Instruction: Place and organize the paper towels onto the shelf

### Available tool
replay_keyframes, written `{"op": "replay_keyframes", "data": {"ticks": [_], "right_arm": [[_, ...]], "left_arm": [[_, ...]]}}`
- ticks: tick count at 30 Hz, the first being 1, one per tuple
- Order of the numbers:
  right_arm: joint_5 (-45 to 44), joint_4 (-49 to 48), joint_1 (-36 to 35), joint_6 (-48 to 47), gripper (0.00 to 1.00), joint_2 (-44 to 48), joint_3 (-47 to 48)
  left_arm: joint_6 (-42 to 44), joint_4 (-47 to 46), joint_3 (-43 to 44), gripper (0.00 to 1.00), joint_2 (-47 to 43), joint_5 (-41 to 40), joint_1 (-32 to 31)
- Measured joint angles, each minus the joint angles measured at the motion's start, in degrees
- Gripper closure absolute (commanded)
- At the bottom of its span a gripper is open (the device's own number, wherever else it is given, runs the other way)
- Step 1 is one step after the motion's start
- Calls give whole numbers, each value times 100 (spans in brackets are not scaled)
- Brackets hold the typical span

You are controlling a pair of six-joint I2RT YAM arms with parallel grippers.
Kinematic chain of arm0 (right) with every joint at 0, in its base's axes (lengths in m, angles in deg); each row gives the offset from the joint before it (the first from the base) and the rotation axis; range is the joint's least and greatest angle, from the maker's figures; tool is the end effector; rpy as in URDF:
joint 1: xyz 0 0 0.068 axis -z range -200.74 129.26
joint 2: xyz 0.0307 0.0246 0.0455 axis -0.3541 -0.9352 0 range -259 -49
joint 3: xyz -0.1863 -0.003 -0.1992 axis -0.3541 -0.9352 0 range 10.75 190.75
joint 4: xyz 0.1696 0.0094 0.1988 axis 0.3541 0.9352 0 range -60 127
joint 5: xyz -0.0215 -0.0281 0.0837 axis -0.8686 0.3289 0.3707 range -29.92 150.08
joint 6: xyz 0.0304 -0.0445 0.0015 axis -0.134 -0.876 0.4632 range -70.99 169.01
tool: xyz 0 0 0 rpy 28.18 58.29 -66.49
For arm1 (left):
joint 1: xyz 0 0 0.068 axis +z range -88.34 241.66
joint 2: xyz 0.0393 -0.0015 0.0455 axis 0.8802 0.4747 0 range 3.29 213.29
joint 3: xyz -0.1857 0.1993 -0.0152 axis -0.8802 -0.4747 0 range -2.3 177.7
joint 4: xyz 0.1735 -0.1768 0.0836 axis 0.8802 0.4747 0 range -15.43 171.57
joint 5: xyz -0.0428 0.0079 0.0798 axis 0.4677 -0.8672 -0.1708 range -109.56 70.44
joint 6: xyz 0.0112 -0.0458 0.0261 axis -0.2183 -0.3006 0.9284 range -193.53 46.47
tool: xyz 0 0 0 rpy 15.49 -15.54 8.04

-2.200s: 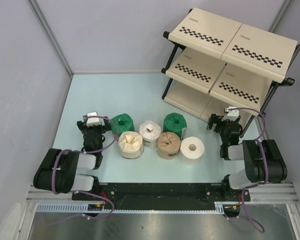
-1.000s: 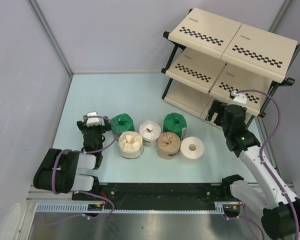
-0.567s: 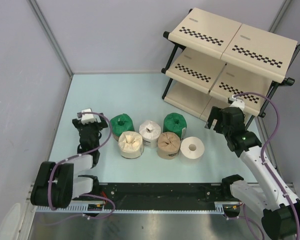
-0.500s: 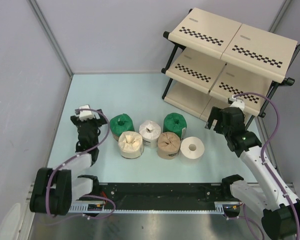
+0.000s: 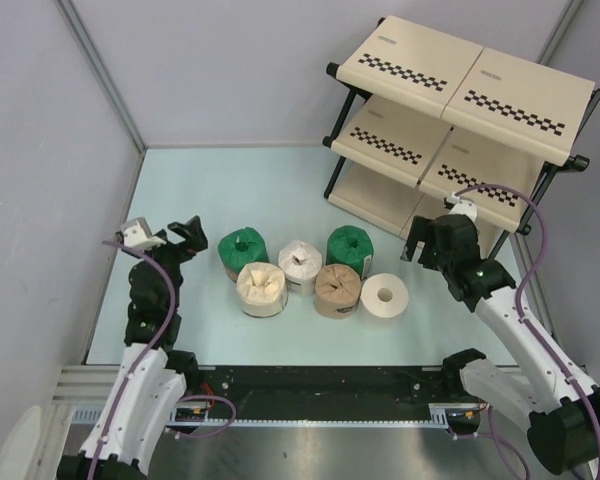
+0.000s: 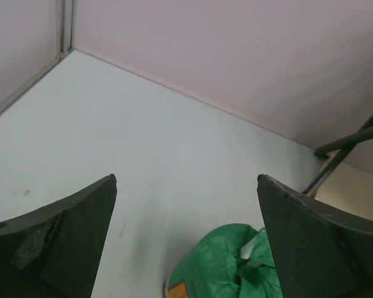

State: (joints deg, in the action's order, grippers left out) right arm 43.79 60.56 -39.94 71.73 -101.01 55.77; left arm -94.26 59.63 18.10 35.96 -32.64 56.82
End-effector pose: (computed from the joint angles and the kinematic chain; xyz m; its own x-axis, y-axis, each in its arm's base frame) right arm 0.1862 0.0544 0.2853 -0.5717 0.1935 -0.7973 0.1248 0.9810 0.1486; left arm 0.1584 -0.0054 0.2676 0.0941 -0.3540 -0.9305 -0.1173 0.9242 -0.3635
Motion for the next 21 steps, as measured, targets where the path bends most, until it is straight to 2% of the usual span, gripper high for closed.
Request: {"op": "replay_keyframes", "data": {"ticks": [4, 9, 15, 21], "right_arm": [[-2, -96, -295, 105, 2, -160, 0], [31, -295, -748, 164, 2, -490, 160], [413, -592, -1215, 197, 1, -1624, 809], [855, -822, -1294, 282, 1, -2358, 1047]], "left_arm": [[-485, 680, 208, 0, -328, -2, 0], [-614, 1432, 970, 0, 111, 457, 0], [-205, 2321, 1991, 0, 1167, 1102, 0], [127, 2933, 1926, 0, 1239, 1399, 0]]}}
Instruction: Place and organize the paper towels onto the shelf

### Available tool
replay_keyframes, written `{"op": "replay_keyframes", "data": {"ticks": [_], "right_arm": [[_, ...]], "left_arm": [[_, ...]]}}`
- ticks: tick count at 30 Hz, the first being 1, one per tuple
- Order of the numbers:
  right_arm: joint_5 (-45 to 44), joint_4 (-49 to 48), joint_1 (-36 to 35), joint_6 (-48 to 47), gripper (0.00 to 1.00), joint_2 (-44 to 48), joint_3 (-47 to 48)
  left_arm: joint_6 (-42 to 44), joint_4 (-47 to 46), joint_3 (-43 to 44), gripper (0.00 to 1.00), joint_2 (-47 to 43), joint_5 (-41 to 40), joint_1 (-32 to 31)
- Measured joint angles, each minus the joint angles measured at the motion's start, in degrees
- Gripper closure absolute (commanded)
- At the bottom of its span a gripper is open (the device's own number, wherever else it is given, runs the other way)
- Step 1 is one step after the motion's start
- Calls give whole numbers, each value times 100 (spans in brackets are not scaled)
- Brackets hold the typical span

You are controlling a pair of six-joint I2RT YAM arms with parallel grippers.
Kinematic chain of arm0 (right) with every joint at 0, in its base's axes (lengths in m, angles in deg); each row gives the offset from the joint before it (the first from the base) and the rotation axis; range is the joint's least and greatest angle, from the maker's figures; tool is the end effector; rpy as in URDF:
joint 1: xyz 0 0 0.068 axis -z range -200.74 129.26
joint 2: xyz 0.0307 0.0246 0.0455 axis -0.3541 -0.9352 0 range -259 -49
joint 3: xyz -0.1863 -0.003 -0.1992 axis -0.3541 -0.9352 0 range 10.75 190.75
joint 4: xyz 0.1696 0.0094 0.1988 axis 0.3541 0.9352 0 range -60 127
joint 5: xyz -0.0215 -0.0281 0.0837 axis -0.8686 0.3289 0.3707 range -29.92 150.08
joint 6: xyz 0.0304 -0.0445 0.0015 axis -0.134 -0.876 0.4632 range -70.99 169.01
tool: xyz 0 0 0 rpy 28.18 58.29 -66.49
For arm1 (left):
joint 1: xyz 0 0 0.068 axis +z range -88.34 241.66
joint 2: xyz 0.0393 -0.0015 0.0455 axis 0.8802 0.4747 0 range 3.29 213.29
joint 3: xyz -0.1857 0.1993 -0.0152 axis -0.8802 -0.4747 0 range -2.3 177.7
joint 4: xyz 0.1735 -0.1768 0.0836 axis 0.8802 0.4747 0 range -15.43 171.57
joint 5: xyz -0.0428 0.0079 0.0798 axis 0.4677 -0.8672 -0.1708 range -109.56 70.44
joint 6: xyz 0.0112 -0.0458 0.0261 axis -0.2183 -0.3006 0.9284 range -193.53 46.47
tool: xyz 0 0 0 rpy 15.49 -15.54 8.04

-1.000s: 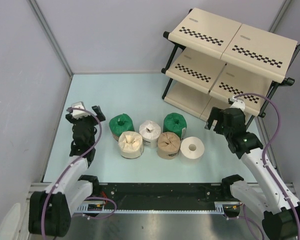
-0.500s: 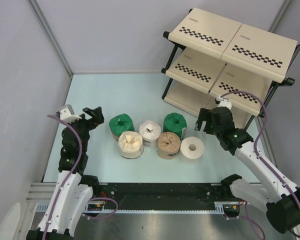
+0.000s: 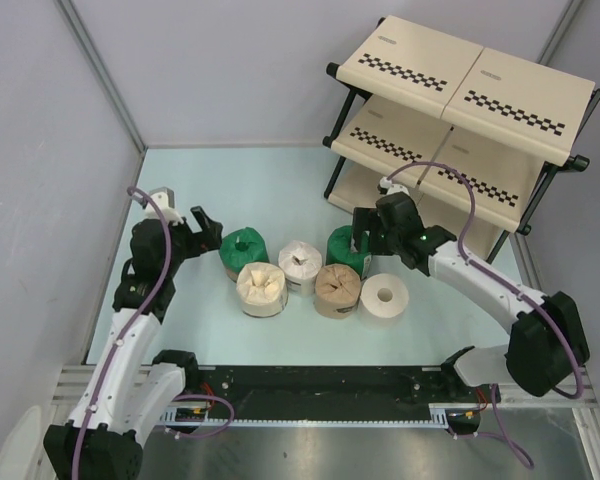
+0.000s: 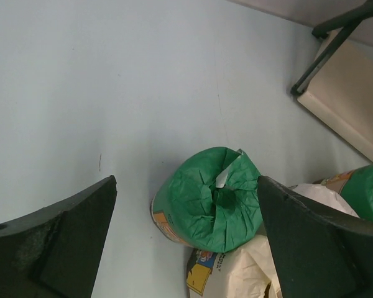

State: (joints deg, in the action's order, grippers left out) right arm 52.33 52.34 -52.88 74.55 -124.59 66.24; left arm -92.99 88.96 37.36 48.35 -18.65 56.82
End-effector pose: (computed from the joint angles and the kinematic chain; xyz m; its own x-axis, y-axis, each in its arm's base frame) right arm 0.2444 0.1480 0.2675 -0.7065 0.0607 -0.7051 -0.1532 0.9596 0.2361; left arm 0.1853 -0.0163 0.3000 -0.3511 -0.3046 -0.8854 -0.0188 0.9477 -0.3186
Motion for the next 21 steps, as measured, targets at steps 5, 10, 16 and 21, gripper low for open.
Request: {"op": "replay_keyframes", "data": {"ticks": [5, 10, 16, 21], "right_arm": [[162, -68, -26, 111, 2, -413, 83], [155, -92, -37, 212, 5, -562, 94], [79, -157, -35, 393, 8, -743, 140], [-81, -166, -33, 573, 14, -1062, 186]], "left_arm": [[116, 103, -39, 0, -138, 146, 0], [155, 170, -55, 0, -85, 284, 0], [155, 192, -55, 0, -50, 407, 0], [155, 216, -55, 0, -42, 457, 0]]}}
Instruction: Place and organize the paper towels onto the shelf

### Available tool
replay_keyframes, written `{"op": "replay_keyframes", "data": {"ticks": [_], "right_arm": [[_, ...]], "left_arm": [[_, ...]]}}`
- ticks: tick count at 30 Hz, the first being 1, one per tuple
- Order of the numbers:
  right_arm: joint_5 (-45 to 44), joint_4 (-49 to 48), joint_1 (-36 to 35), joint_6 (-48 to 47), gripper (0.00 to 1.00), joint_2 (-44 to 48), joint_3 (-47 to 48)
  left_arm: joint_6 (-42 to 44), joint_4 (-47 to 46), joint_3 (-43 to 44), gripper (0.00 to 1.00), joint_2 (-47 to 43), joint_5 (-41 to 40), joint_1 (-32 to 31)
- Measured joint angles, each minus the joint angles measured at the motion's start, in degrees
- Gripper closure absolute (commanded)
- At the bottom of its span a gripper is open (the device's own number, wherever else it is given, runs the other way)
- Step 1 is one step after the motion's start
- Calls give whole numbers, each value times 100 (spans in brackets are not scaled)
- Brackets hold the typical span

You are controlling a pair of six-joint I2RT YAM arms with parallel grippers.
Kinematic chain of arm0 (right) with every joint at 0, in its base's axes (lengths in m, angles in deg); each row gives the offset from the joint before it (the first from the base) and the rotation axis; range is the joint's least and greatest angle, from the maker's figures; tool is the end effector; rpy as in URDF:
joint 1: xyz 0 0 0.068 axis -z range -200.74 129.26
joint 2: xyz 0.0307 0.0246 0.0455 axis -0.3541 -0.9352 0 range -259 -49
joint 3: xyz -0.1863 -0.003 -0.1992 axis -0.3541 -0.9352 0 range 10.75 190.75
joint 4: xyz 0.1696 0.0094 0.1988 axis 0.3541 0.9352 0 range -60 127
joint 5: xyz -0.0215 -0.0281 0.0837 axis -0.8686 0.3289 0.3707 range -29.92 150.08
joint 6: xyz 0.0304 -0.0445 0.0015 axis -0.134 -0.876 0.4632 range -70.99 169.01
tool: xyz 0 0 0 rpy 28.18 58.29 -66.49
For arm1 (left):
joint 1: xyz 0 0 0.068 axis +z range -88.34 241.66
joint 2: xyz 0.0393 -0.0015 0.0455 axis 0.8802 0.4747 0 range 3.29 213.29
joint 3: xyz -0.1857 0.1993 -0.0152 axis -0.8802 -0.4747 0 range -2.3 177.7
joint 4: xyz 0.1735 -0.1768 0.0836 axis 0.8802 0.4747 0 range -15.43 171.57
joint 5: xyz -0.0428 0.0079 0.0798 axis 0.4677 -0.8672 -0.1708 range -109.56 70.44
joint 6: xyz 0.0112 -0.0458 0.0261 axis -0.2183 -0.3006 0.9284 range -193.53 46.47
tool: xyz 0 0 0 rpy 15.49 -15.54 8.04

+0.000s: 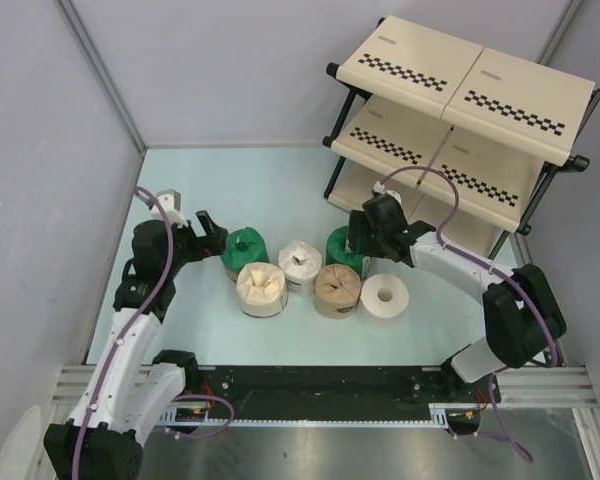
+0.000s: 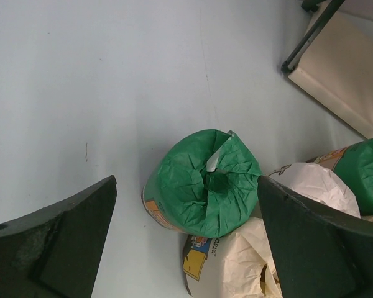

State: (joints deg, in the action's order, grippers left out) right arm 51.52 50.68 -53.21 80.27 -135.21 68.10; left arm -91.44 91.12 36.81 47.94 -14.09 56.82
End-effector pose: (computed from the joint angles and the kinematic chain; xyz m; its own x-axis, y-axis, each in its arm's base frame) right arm 0.2702 0.1657 0.2280 -0.7820 0.1107 -0.6134 -0.0510 0.9694 0.2400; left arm 0.1822 -0.0189 0.2940 -0.4094 -0.2726 -0.8707 0.0485 0.9465 -0.3191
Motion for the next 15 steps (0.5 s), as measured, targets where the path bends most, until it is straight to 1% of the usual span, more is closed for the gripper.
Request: {"op": "replay_keyframes", "data": {"ticks": [2, 3, 8, 9, 11, 12, 14, 15], "right_arm": [[-72, 7, 4, 61, 18, -120, 24], [-98, 4, 7, 79, 23, -155, 35], [-144, 7, 0, 177, 34, -249, 111], [-144, 9, -7, 177, 39, -249, 116], [-144, 7, -26, 173, 46, -249, 118], [-146, 11, -39, 151, 56, -249, 118], [-151, 26, -50, 101, 66, -245, 118], [-155, 46, -61, 74, 75, -234, 120]], "left_arm": [[0, 0, 0, 0, 11, 48, 0], [0, 2, 0, 0, 22, 66, 0], [0, 17, 0, 0, 70, 105, 0], [0, 22, 0, 0, 74, 114, 0], [0, 35, 0, 0, 74, 125, 0], [0, 35, 0, 0, 74, 125, 0], [0, 35, 0, 0, 74, 129, 0], [0, 35, 0, 0, 74, 129, 0]]}}
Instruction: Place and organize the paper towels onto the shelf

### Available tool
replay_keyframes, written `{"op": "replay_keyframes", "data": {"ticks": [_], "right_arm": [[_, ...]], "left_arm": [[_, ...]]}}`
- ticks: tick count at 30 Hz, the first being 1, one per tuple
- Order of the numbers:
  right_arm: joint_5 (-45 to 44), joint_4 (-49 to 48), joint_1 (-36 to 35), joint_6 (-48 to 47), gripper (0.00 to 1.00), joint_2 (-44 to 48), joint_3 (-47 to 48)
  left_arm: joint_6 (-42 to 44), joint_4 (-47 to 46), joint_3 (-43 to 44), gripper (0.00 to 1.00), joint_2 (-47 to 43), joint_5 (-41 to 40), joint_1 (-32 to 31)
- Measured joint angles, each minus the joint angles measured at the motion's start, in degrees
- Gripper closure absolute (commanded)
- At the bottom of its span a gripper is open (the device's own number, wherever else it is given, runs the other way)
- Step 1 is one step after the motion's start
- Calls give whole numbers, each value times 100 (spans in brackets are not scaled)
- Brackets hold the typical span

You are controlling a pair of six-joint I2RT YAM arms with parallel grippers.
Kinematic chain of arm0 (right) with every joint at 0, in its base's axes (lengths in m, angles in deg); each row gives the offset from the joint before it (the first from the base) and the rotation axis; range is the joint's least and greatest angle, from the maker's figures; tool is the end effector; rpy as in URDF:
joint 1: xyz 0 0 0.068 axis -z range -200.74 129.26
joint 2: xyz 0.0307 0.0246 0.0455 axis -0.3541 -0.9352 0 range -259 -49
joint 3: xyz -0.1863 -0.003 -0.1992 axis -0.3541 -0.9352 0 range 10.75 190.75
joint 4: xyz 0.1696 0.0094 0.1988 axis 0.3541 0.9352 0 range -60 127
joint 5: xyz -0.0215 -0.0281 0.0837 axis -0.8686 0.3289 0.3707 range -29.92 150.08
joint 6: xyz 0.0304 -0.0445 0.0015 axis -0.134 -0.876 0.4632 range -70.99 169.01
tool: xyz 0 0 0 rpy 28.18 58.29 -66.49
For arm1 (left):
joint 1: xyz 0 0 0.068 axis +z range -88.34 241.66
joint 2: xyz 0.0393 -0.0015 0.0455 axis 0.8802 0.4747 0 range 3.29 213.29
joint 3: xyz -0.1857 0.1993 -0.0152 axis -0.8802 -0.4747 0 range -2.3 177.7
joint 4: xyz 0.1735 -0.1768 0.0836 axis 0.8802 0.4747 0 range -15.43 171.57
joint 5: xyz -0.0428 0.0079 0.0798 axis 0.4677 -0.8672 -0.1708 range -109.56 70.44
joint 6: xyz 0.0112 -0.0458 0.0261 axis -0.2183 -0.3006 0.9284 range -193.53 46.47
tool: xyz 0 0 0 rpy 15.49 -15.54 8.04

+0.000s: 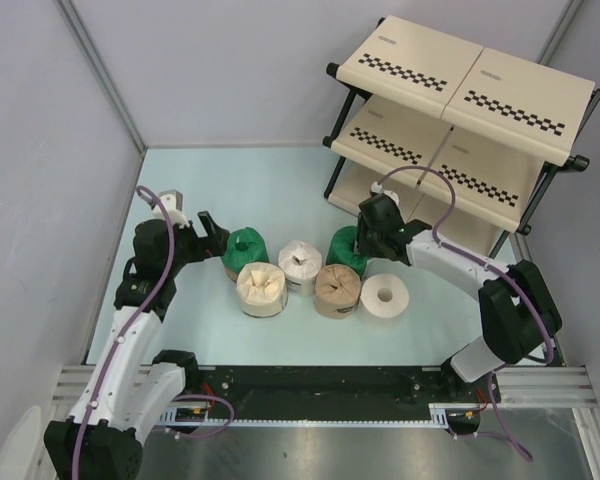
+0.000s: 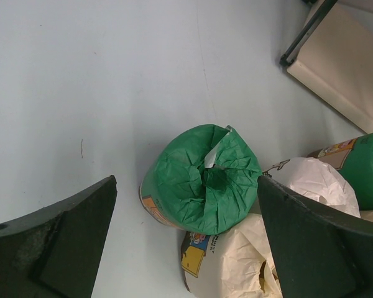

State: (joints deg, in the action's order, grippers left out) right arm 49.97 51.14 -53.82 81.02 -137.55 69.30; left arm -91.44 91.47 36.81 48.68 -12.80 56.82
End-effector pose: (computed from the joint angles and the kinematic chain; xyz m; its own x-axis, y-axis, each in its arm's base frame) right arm 0.2748 0.1716 0.2219 -0.7892 0.1087 -0.6044 -0.0315 0.9757 0.2167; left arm 0.1841 -0.0199 0.2913 -0.4321 -0.2699 -0.8605 0.0617 0.9431 -0.3268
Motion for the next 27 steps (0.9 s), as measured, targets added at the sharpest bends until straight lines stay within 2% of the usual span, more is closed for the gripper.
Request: {"op": "replay_keyframes", "data": {"ticks": [2, 8, 16, 20, 27], "right_arm": [[-26, 79, 2, -66, 82, 37, 0], [-70, 245, -37, -179, 83, 356, -11], [-568, 522, -116, -474, 83, 2343, 184], [-828, 820, -116, -662, 83, 2723, 824], [-1139, 1582, -120, -1036, 83, 2706, 2330]], "left_arm": [[0, 0, 0, 0, 0, 4, 0], [0, 2, 0, 0, -22, -4, 0], [0, 4, 0, 0, -87, 4, 0], [0, 4, 0, 0, -87, 13, 0], [0, 4, 0, 0, -85, 11, 0]]}}
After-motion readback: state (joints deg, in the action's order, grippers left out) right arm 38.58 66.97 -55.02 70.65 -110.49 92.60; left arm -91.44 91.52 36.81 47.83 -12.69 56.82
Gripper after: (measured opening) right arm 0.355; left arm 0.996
